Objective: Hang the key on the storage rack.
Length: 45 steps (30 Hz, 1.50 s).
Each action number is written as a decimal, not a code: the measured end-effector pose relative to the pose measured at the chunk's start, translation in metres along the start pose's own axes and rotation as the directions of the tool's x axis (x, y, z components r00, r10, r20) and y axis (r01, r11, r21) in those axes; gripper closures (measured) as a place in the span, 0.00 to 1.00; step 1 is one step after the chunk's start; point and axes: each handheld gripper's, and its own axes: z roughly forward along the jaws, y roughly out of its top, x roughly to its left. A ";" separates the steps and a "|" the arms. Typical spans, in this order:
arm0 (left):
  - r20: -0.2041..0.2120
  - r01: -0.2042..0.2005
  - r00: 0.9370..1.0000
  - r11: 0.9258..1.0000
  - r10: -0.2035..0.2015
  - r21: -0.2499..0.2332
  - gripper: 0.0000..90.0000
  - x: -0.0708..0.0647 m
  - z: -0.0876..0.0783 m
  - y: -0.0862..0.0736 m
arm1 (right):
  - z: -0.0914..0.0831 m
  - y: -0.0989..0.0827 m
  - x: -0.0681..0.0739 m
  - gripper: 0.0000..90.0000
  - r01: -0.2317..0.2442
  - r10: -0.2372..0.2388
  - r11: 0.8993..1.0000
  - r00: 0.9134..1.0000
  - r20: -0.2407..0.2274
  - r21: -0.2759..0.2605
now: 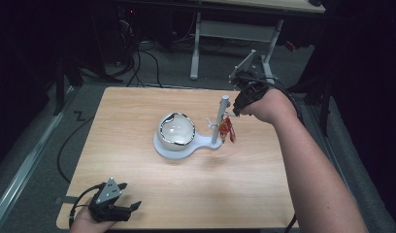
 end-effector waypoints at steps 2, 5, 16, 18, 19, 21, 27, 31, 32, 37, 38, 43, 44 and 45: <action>0.000 -0.001 1.000 1.000 0.001 -0.001 0.22 0.000 0.000 0.000 | 0.000 -0.001 0.000 0.77 0.001 -0.001 1.000 1.000 0.006 0.000; 0.001 -0.001 1.000 1.000 0.001 -0.001 0.22 -0.001 0.000 0.000 | -0.002 -0.007 -0.002 0.76 -0.003 0.003 1.000 1.000 0.011 -0.007; -0.001 -0.001 1.000 1.000 0.001 0.003 0.22 -0.001 0.001 0.000 | 0.009 -0.031 -0.006 0.75 -0.021 0.021 1.000 1.000 -0.004 -0.009; 0.001 -0.002 1.000 1.000 0.002 0.008 0.22 -0.001 0.002 0.000 | 0.019 -0.041 -0.006 0.72 -0.013 0.013 1.000 1.000 -0.008 -0.011; 0.001 -0.002 1.000 1.000 0.002 0.008 0.22 -0.001 0.002 0.000 | 0.019 -0.041 -0.006 0.72 -0.013 0.013 1.000 1.000 -0.008 -0.011; 0.000 -0.003 1.000 1.000 0.003 0.007 0.22 -0.002 0.002 0.000 | 0.031 -0.052 -0.007 0.70 -0.028 0.028 1.000 1.000 -0.011 -0.014; 0.000 0.001 1.000 1.000 -0.001 0.008 0.22 -0.001 0.002 -0.001 | 0.062 -0.076 -0.006 0.69 -0.027 0.027 0.999 0.999 -0.032 -0.018; 0.000 0.002 1.000 1.000 -0.002 0.010 0.22 -0.001 0.003 -0.001 | 0.089 -0.099 -0.001 0.67 -0.018 0.017 0.999 1.000 -0.022 -0.042; -0.001 0.000 1.000 1.000 0.000 0.010 0.22 -0.001 0.003 -0.001 | 0.092 -0.102 0.000 0.67 -0.018 0.018 0.999 1.000 -0.017 -0.044; 0.001 0.000 1.000 1.000 0.000 0.014 0.22 -0.002 0.003 -0.001 | 0.123 -0.139 0.006 0.63 -0.035 0.035 0.996 0.999 0.000 -0.079; 0.001 0.000 1.000 1.000 0.000 0.014 0.22 -0.002 0.003 -0.001 | 0.126 -0.144 0.008 0.63 -0.053 0.052 0.995 0.999 -0.011 -0.084; 0.001 0.000 1.000 1.000 0.000 0.015 0.22 -0.001 0.003 -0.001 | 0.144 -0.173 0.017 0.60 -0.086 0.085 0.985 0.996 -0.018 -0.146; -0.002 -0.002 1.000 1.000 0.002 0.014 0.22 -0.002 0.003 -0.001 | 0.149 -0.182 0.020 0.60 -0.101 0.099 0.981 0.995 -0.020 -0.167; -0.002 -0.003 1.000 1.000 0.003 0.013 0.22 -0.002 0.003 -0.001 | 0.153 -0.192 0.024 0.60 -0.119 0.115 0.972 0.993 -0.032 -0.203</action>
